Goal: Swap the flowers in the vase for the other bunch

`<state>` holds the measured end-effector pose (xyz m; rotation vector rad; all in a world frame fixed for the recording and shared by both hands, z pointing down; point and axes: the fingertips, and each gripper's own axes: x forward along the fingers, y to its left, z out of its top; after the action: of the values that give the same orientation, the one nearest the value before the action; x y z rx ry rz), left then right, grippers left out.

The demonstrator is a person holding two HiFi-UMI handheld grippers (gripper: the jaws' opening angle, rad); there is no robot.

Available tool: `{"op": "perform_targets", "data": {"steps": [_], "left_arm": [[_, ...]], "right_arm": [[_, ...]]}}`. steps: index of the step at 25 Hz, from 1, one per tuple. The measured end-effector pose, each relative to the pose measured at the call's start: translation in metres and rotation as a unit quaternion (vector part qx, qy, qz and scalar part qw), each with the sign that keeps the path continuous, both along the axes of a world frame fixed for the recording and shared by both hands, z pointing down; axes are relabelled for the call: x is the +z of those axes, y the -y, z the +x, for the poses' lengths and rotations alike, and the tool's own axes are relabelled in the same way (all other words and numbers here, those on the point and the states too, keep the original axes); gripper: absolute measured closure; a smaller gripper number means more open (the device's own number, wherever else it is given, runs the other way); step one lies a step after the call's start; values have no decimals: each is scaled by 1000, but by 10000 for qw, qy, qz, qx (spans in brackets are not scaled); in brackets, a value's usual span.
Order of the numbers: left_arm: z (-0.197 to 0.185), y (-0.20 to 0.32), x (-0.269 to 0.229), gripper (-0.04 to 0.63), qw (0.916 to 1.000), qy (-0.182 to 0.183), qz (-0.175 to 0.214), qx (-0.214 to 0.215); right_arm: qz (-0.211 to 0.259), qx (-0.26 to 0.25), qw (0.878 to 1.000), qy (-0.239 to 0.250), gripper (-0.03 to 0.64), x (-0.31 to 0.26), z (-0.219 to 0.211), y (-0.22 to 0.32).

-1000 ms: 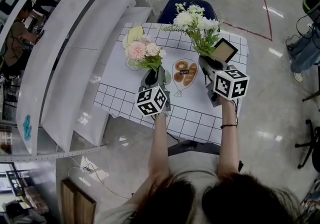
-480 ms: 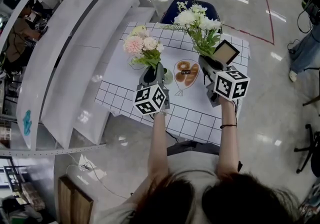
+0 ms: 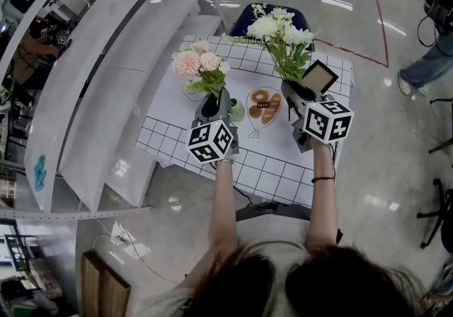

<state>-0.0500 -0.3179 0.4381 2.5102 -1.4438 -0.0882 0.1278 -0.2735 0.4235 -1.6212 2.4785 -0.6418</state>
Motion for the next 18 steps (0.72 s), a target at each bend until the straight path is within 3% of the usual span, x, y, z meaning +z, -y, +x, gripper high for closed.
{"op": "perform_targets", "data": {"steps": [18], "left_arm": [[-1,0,-27,506,9995,-66,301,-5]], "right_arm": [[56,6,10000,-9,574,-7,1,-3]]}}
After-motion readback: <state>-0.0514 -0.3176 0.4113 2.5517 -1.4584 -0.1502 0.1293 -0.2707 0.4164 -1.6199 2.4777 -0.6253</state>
